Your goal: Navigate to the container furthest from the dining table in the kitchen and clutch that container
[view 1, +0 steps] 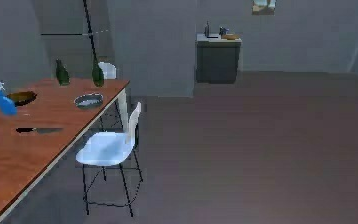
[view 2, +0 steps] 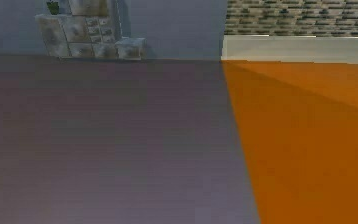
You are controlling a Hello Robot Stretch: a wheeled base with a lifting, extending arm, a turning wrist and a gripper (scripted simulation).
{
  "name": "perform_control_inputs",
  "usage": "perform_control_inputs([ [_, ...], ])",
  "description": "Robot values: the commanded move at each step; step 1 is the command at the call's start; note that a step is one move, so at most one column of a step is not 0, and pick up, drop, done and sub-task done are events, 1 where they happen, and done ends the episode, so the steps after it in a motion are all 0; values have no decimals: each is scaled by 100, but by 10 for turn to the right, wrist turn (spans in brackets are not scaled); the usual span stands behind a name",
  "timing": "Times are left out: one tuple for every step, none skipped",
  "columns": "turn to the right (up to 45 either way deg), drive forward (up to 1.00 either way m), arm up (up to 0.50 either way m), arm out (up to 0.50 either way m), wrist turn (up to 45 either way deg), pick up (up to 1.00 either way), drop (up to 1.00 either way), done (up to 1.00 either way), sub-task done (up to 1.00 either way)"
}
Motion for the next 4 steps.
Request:
perform_control_inputs([
  [0,45,0,0,0,0,0,0,0],
  [-450,0,0,0,0,0,0,0,0],
  [450,0,0,0,0,0,0,0,0],
  [360,0,0,0,0,0,0,0,0],
])
